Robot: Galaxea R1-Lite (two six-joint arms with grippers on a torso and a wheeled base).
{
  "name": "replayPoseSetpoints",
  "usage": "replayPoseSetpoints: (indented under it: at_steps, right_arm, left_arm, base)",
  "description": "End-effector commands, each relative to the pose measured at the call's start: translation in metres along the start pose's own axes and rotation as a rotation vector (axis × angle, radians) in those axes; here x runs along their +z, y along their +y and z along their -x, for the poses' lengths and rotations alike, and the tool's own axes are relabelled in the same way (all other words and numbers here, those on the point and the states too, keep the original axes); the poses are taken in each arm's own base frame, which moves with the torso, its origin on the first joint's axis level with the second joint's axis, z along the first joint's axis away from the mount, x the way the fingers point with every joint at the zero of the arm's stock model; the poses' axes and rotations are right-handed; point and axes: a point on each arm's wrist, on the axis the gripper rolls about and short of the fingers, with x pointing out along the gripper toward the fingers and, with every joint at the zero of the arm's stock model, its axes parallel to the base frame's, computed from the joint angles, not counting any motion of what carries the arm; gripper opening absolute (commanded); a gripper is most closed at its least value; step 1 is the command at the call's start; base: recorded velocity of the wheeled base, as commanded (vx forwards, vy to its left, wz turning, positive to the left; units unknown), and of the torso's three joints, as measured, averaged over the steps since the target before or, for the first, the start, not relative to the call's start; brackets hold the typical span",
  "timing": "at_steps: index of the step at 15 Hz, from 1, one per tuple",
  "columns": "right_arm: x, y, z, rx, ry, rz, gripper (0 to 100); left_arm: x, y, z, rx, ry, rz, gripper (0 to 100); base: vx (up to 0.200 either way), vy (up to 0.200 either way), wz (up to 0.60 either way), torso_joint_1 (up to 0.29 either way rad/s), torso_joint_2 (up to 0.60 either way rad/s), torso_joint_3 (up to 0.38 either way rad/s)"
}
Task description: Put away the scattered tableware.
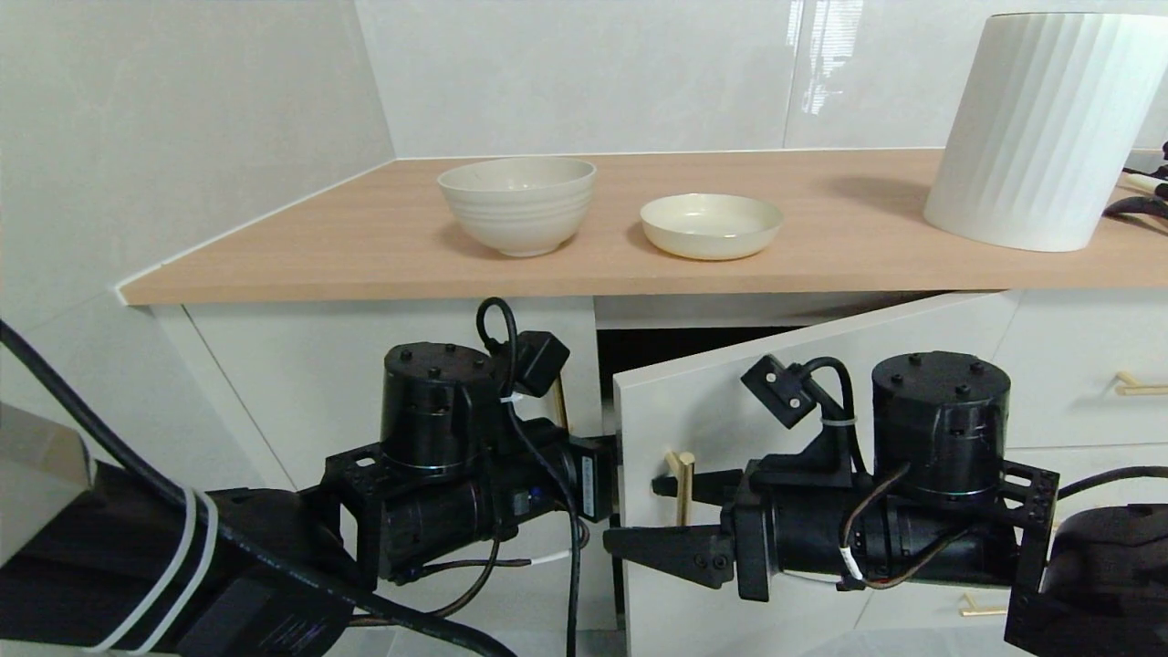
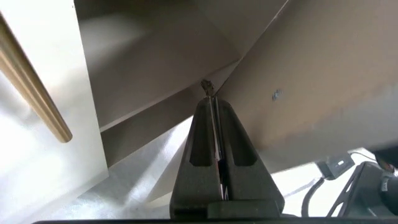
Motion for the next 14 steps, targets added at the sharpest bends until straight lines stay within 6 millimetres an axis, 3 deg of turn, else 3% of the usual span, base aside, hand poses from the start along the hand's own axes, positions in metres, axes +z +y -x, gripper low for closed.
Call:
replayPoseSetpoints:
  at_steps: [1, 8, 14]
  right_arm:
    - [0.008, -0.007, 0.010, -0.051, -0.044, 0.006, 100]
    - [0.010, -0.029, 0.011, -0.112, -0.050, 0.006, 100]
    - [0.020, -0.043, 0.031, -0.181, -0.100, 0.015, 100]
  left_arm:
    - [0.001, 0.000, 0.001, 0.001, -0.005, 0.000, 0]
    - [-0.001, -0.006, 0.000, -0.018, 0.002, -0.007, 0]
    - [-0.003, -0.007, -0.002, -0.020, 0.010, -0.006, 0]
  base:
    - [0.000, 0.000, 0.00, 0.000, 0.00, 0.000]
    - [0.000, 0.000, 0.00, 0.000, 0.00, 0.000]
    - [0.000, 0.000, 0.00, 0.000, 0.00, 0.000]
